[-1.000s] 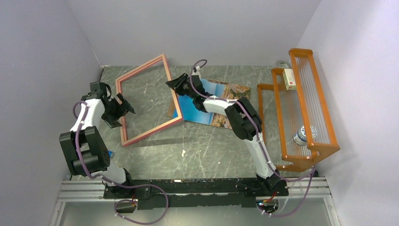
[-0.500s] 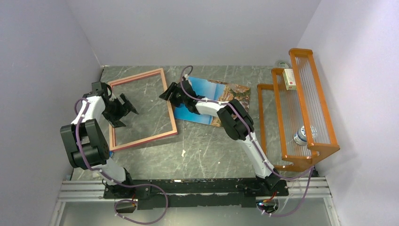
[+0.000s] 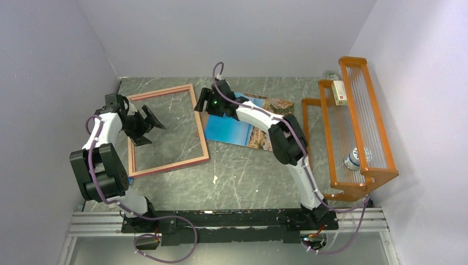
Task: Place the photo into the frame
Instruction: Turn over the photo frame at the center of the board, then move the photo frame to the center of the board.
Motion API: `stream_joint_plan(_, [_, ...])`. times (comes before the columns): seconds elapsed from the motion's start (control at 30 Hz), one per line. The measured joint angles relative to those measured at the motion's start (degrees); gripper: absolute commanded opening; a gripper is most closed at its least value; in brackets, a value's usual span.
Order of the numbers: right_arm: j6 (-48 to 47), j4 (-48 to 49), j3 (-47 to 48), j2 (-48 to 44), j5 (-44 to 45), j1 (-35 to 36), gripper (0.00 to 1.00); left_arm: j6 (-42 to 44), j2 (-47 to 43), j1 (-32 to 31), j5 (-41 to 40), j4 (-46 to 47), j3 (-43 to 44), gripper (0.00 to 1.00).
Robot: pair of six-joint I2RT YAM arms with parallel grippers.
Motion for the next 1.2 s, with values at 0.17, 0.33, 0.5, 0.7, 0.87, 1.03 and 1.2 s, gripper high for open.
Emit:
stream_joint_plan(0.17, [-5.25, -7.74, -2.14, -8.48, 2.60, -1.81, 0.70, -0.20, -0.57, -1.60, 4.57, 2.54, -0.92, 0.94])
stream_joint_plan(0.33, [-8.44, -11.30, -13.97, -20.15, 4.07, -2.91, 0.65, -1.09, -1.20, -10.51, 7.08, 5.35, -2.69, 0.94])
stream_joint_plan(0.5, [-8.66, -12.61, -29.24, -29.66, 2.34, -5.11, 0.57, -5.99, -1.44, -22.80, 8.48, 12.85, -5.14, 0.85])
stream_joint_plan(0.7, [-8.57, -12.94, -39.60, -35.87, -0.31, -10.80, 0.58, -12.63, 4.44, -33.86, 7.93, 21.07, -3.32, 0.76])
stream_joint_plan(0.87, [-8.87, -13.62, -41.66, -38.73, 2.08, -11.37, 0.61, -14.27, 13.99, -38.66, 5.62, 22.32, 1.64, 0.73])
stream_joint_plan(1.03, [-9.09, -15.50, -42.66, -40.30, 5.35, -14.12, 0.62, -14.56, 18.88, -40.63, 2.14, 21.46, 3.06, 0.74])
stream_joint_plan(1.2, [-9.94, -17.07, -44.15, -41.03, 8.52, -16.81, 0.62, -15.43, 18.56, -40.72, -4.24, 17.44, 3.04, 0.83])
